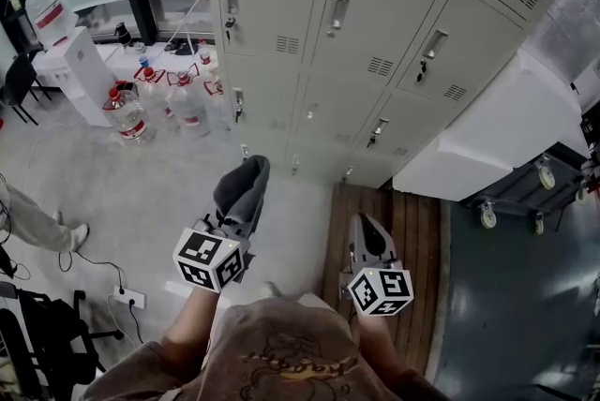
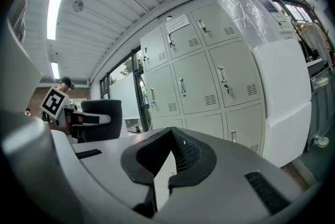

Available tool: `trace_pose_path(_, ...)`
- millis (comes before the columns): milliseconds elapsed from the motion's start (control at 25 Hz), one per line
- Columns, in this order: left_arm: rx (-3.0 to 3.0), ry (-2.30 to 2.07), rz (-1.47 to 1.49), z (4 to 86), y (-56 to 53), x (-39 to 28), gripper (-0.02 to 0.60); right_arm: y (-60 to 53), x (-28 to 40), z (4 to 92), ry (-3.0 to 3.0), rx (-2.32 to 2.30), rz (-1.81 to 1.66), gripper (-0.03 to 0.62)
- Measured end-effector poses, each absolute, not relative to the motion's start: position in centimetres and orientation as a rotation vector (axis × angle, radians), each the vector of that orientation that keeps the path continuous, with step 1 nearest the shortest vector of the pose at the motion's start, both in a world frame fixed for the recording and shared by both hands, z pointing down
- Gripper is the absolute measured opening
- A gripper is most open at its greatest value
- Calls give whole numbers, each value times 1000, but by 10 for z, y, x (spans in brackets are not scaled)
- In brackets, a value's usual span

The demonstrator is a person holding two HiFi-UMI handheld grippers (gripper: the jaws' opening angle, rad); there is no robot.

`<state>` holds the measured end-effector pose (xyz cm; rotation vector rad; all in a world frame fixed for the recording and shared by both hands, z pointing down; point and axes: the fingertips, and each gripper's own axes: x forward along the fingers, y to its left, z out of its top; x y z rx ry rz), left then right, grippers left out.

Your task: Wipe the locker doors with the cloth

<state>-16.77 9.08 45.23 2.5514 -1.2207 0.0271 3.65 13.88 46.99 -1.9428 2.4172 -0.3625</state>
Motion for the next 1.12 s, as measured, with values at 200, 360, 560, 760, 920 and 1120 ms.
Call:
trace_pose_path(200, 2566, -1187, 14, 454, 79, -170, 35, 131, 37, 473, 2351, -1963, -409, -2)
trace_pose_path(360, 2553, -1201, 28, 458, 66, -172, 35, 116, 34, 469, 2375, -1966, -388, -2)
trace_pose_path(560, 2546, -1208, 43, 464, 44, -169, 35, 92, 31, 468, 2415, -1955, -358, -2)
trace_pose_path(760, 2529, -1202, 30, 465, 19, -159, 35, 63, 41, 470, 2418, -1937, -376, -2)
trace_pose_path(920, 2536, -1203, 26, 457, -8, -143, 35, 34, 54, 463, 2422, -1918, -369, -2)
trace_pose_path(1120, 2547, -1212, 10, 446, -48, -119, 35, -10, 80, 449, 2424, -1908, -333, -2)
